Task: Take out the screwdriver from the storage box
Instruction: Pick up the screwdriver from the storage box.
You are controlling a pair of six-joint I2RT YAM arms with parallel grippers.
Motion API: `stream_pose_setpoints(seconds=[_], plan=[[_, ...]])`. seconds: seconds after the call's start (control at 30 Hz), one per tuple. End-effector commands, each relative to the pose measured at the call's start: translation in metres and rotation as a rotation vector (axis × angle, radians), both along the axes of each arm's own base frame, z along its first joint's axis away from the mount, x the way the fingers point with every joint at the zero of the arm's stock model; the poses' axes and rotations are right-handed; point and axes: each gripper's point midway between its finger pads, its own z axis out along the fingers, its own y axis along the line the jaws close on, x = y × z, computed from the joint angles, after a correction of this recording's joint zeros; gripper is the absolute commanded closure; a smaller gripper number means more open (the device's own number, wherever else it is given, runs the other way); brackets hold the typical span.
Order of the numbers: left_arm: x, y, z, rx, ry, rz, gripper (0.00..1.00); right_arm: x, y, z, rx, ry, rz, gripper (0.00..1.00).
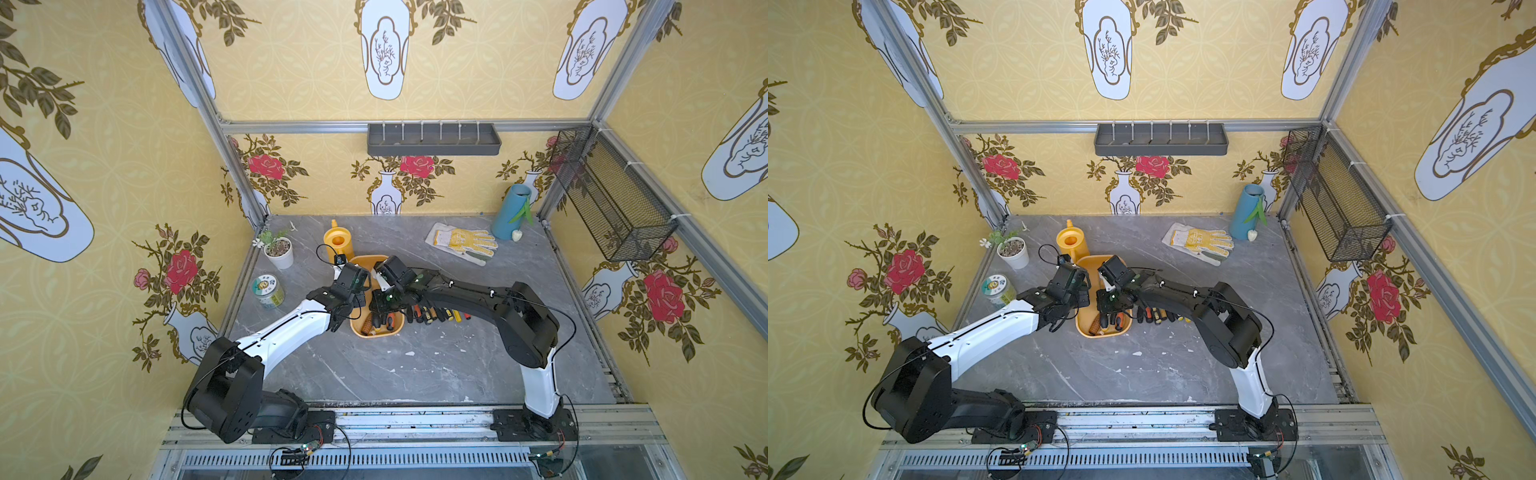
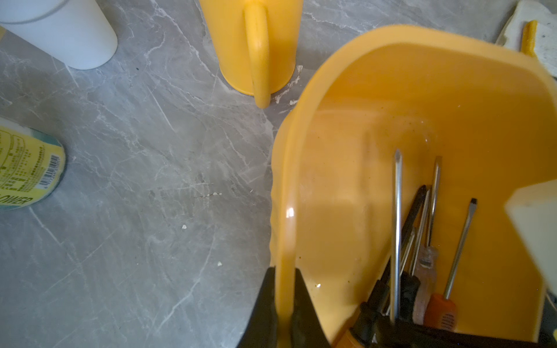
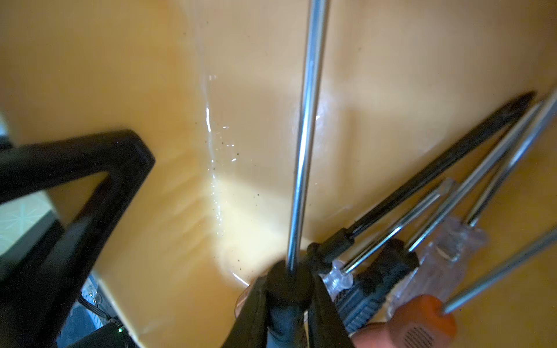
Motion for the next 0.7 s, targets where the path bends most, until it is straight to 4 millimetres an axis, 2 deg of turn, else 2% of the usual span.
stream_pose_setpoints(seconds=[0.0, 0.43, 0.67], plan=[[0.006, -0.001, 0.005, -0.014, -0.033, 0.021, 1.0, 0.005, 0.006, 0.011, 0.037, -0.035, 0.007, 1.0], [0.004, 0.001, 0.007, -0.023, -0.035, 0.037, 1.0, 0.011, -0.004, 0.025, 0.049, -0.069, -0.001, 1.0], [0.002, 0.004, -0.003, -0.007, -0.017, 0.04, 1.0, 0.017, -0.01, 0.028, 0.064, -0.069, -0.005, 1.0]])
